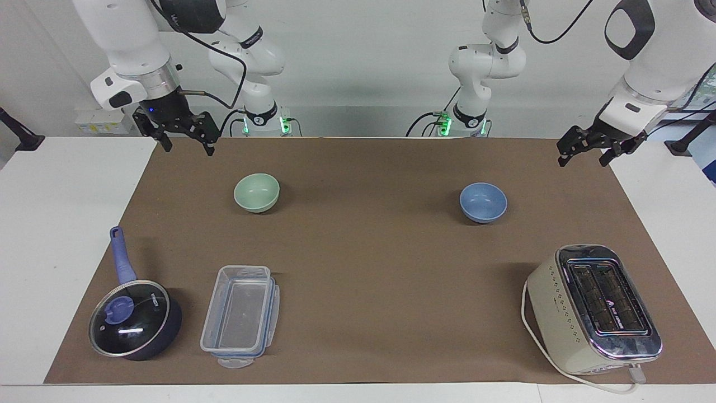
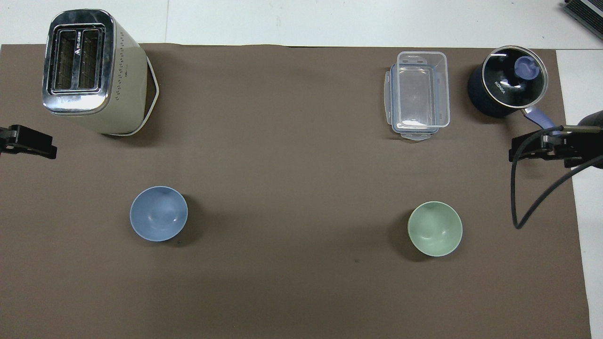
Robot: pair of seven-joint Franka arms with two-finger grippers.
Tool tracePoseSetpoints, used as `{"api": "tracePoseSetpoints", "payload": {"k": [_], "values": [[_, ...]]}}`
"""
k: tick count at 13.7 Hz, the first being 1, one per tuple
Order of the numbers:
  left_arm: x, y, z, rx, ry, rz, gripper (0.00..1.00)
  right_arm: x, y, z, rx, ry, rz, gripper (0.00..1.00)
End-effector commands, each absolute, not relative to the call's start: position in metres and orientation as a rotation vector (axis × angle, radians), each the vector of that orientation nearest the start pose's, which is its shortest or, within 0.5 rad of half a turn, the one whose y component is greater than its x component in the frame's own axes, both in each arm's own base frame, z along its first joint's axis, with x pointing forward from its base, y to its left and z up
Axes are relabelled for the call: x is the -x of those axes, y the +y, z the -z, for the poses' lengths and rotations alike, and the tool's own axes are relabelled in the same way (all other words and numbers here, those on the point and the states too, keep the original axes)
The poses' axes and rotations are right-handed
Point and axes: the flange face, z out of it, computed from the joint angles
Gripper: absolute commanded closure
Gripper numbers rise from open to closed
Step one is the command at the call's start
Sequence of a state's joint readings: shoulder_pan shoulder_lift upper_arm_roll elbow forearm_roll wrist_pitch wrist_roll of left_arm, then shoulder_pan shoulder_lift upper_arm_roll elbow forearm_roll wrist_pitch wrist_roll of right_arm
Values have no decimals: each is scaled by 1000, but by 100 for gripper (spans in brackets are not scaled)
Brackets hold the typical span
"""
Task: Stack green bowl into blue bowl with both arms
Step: 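Move the left gripper out toward the light blue bowl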
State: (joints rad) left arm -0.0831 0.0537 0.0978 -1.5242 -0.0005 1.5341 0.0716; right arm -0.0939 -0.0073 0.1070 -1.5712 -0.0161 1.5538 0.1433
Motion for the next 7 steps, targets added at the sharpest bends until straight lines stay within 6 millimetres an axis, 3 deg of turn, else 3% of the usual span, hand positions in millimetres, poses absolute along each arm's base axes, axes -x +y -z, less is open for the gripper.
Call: {"api": "tracePoseSetpoints", "payload": {"k": [1, 7], "values": [[-556, 13, -609, 3123, 110, -71, 0, -546, 3, -628, 3155, 192, 9, 0], [-548, 15, -599, 3128, 104, -85, 0, -546, 3, -628, 3155, 192, 9, 0]]}}
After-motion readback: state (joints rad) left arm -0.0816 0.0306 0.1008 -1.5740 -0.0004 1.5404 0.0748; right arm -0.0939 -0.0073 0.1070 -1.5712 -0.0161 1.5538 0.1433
